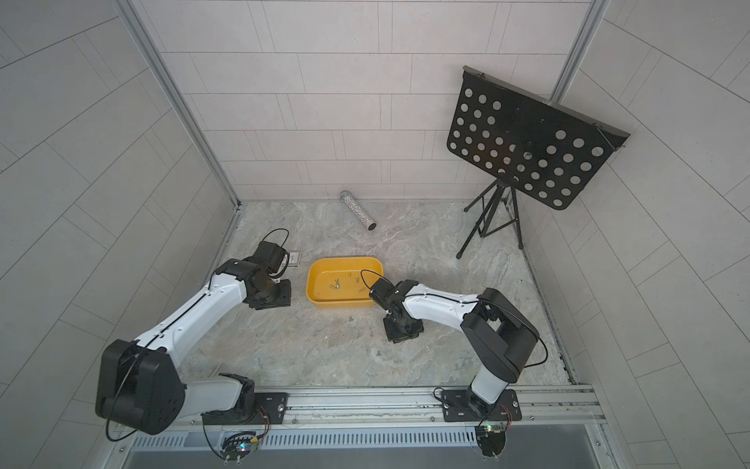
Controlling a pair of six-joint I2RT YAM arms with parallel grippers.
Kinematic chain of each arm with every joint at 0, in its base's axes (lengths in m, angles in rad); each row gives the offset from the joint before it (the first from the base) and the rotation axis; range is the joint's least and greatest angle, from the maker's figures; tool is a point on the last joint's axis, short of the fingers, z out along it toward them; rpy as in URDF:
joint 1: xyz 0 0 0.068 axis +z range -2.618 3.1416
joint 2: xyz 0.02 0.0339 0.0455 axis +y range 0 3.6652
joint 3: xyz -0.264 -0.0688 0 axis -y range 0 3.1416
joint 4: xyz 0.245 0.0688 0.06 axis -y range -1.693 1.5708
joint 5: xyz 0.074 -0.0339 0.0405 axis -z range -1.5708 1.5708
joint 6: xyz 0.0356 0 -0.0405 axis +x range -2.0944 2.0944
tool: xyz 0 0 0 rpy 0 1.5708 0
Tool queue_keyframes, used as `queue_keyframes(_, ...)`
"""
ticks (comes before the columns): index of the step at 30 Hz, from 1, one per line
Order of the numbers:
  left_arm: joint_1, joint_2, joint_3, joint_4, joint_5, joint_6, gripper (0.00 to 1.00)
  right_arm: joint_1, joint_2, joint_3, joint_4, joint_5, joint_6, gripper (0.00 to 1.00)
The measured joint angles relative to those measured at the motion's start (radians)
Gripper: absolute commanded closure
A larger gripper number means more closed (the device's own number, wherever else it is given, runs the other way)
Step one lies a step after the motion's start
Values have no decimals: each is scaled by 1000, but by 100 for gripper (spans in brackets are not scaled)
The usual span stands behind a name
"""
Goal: Put the screws on the desktop into the storage box
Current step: Pick up the screw from the center of the board.
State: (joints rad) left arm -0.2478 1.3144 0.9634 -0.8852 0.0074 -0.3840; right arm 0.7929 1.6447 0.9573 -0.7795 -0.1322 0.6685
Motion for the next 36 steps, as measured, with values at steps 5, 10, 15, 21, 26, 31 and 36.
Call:
queue_keyframes(5, 0, 0, 0, 0, 0, 0, 48, 6, 0, -2, 8, -2, -3, 66)
queue_keyframes(10, 0, 0, 0, 0, 0, 0, 48, 16, 0, -8, 18, -9, -3, 67)
queue_keyframes(15, 0, 0, 0, 0, 0, 0, 48, 28, 10, -16, 25, -17, -2, 68)
queue_keyframes(21, 0, 0, 0, 0, 0, 0, 48, 30, 11, -16, 23, -12, -2, 72)
queue_keyframes(26, 0, 0, 0, 0, 0, 0, 48, 32, 11, -16, 21, -5, 1, 78)
queue_keyframes(31, 0, 0, 0, 0, 0, 0, 48, 41, 12, -16, 21, -1, 6, 85)
queue_keyframes(36, 1, 0, 0, 0, 0, 0, 48, 48, 12, -16, 21, 2, 12, 92)
